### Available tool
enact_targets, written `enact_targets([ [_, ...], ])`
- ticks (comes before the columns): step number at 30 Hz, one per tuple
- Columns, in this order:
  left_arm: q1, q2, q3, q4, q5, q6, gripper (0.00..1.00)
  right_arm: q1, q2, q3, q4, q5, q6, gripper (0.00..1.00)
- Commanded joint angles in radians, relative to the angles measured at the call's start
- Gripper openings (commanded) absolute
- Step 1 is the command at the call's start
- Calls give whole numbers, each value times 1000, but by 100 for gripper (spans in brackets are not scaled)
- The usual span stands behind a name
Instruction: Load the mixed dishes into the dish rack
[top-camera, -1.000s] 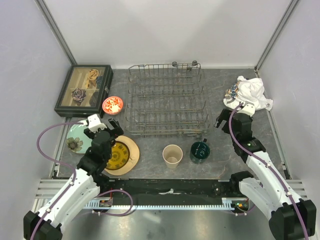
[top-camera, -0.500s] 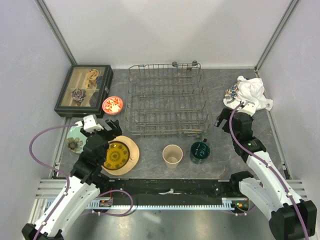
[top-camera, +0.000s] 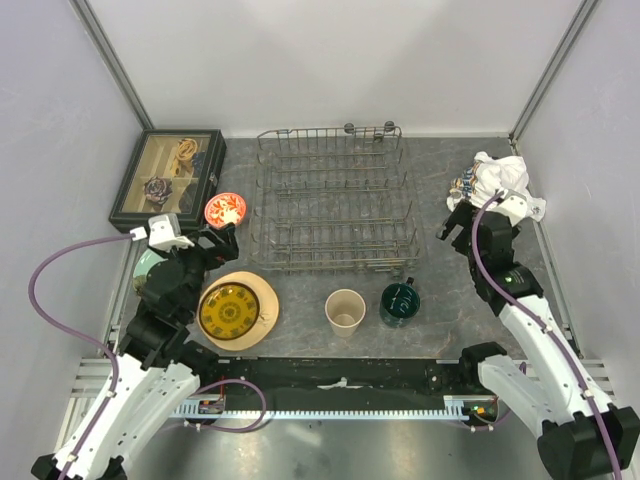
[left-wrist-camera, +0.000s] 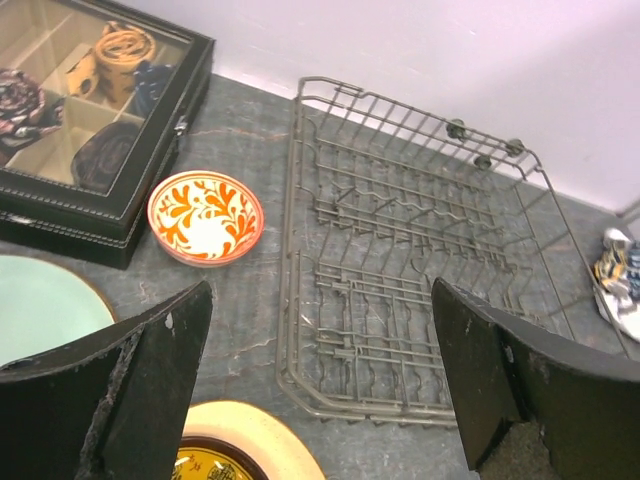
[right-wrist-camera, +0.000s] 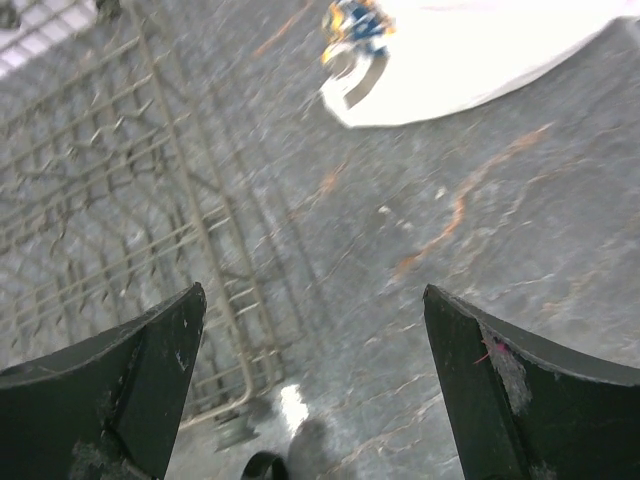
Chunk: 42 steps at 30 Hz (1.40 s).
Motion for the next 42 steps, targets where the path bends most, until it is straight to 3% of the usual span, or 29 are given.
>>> enact_targets([
  [1, 3, 30, 90, -17, 59, 74, 95, 2, 73, 78, -42, -157, 11, 98],
  [4, 3, 93, 134, -55, 156, 46, 91, 2, 98, 101, -43, -258, -22, 98],
  [5, 2, 119, 163, -90, 250, 43, 89, 4, 99, 107, -54, -269, -26, 98],
  [8, -3, 214, 187, -133, 390, 2, 89, 15, 78, 135, -94, -265, -27, 98],
  [10, -38, 221, 168, -117, 409, -37, 90, 16, 50, 151, -117, -254, -23, 98],
  [14, -225, 257, 168, -136, 234, -15, 92, 22, 0, 162, -176, -248, -3, 98],
  [18, -521, 349, 207, -185, 57, -38, 93, 22, -31, 145, -200, -255, -4, 98],
  [24, -783, 487, 248, -233, -108, -130, 93, 24, -60, 125, -209, -254, 2, 98],
  [30, -903, 652, 303, -248, -161, -176, 94, 22, -80, 116, -213, -245, 8, 98],
  [42, -913, 756, 329, -282, -217, -166, 90, 22, -94, 101, -218, -243, 14, 98],
])
